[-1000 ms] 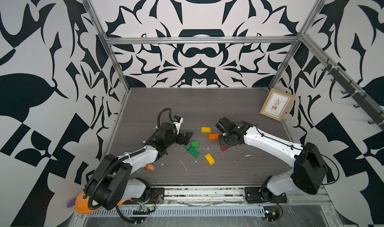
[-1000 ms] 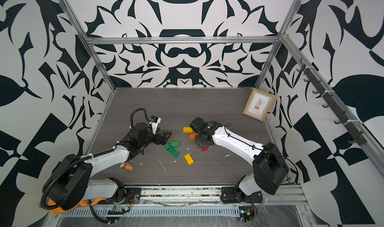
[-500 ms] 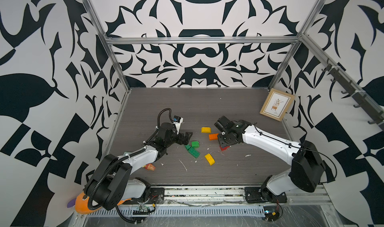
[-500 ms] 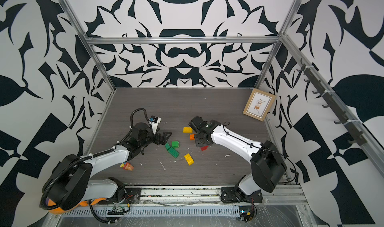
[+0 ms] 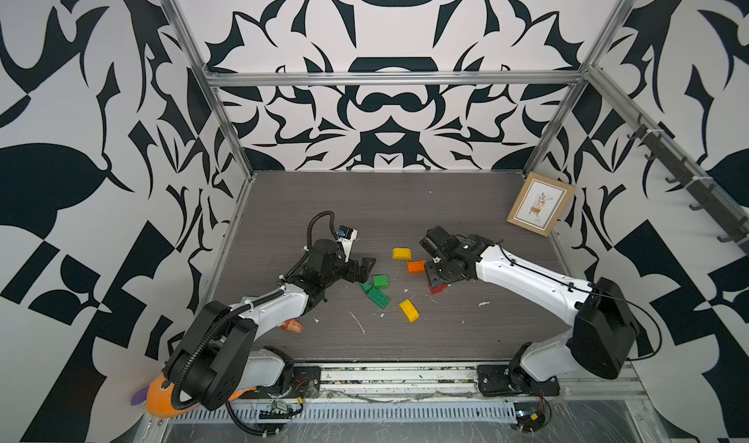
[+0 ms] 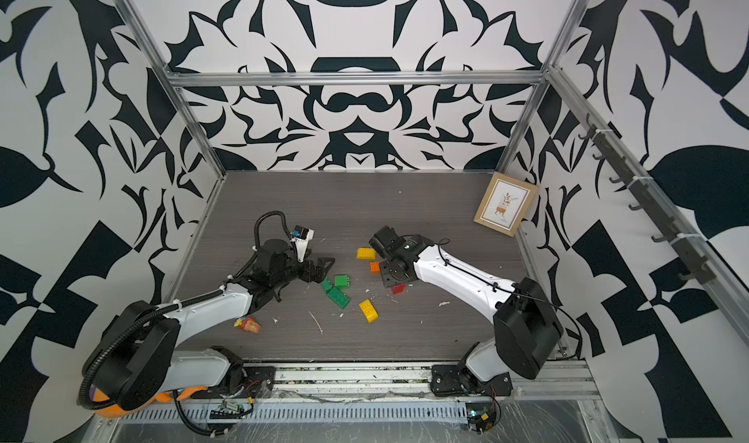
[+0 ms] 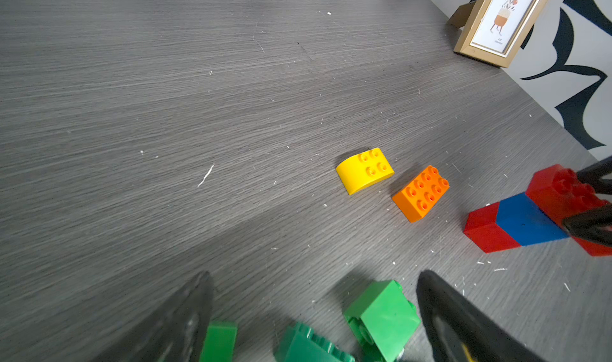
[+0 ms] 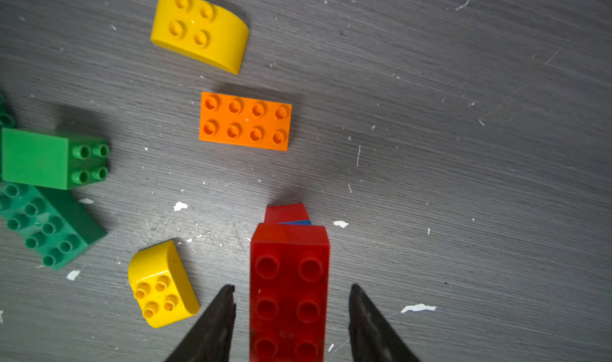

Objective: Assemble an ice cream with lego
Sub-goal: Assemble the lego brick with the lego brick.

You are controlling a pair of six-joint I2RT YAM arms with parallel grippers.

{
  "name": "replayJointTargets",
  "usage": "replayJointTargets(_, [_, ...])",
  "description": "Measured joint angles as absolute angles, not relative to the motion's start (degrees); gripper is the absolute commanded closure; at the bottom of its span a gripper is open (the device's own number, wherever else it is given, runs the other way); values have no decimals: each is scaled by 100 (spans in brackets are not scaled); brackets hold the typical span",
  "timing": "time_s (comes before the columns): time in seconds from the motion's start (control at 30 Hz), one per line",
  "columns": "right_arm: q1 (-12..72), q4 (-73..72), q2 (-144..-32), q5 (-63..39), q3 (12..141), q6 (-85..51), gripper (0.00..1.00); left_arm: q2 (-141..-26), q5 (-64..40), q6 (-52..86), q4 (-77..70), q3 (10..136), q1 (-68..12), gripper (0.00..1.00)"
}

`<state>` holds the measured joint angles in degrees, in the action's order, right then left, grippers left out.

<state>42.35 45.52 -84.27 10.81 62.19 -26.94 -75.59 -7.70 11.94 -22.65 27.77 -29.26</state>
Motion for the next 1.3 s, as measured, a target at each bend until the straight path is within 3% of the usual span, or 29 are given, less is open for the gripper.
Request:
replayJointTargets(0.17, [4235, 4554, -8455, 1133, 6219, -2650, 56, -7559, -770, 1192, -2252, 2777, -2926, 1])
replayJointTargets(0.33, [4235, 4552, -8510, 1170, 6230, -2580, 75, -7559, -768, 1192, -2235, 2777, -2926, 1])
replayJointTargets(0.4, [4235, 4554, -8510, 1190, 6230, -2550, 77, -7559, -768, 1192, -2222, 2777, -2926, 1])
replayJointTargets(1.3, [3911, 4012, -7975, 613, 5645, -2145, 90, -7559, -762, 1192, -2174, 2777, -2926, 1])
